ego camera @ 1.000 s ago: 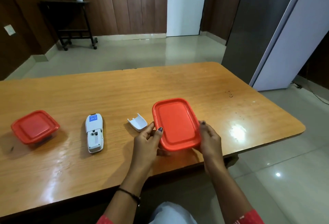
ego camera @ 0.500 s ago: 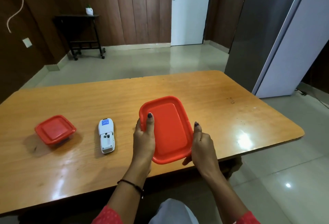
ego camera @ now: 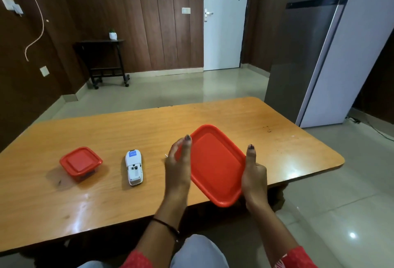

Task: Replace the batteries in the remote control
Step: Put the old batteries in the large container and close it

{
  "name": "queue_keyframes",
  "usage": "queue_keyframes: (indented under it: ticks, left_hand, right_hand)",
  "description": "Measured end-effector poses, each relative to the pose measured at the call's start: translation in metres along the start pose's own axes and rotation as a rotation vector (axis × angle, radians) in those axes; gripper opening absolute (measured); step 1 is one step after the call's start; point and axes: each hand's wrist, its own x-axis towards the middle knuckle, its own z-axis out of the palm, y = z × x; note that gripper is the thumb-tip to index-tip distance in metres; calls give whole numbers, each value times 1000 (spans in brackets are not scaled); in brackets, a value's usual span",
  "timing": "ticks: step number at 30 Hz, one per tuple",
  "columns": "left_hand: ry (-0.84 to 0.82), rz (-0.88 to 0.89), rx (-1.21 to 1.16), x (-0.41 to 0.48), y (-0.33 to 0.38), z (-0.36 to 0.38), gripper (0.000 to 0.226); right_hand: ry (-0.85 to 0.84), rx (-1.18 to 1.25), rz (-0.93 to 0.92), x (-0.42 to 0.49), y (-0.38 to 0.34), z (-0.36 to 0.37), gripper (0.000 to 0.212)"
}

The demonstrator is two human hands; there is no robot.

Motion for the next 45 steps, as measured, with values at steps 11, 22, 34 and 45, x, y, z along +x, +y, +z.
queue_keyframes:
  ticks: [11,22,34,45]
  left_hand:
    - [-272,10,202,-1,34,-4,54]
    - [-97,-95,61,55,15,96,49]
    - [-412,-311,16,250,-109,236,33]
    - [-309,-366,55,428,-151,336,47]
  right_hand:
    - [-144,-124,-157,-1,-24,-39,63]
    - [-243,-96,79,82,-22,-94,71]
    - [15,94,156,339,74,-92,25]
    - [99,278,267,539,95,-51,22]
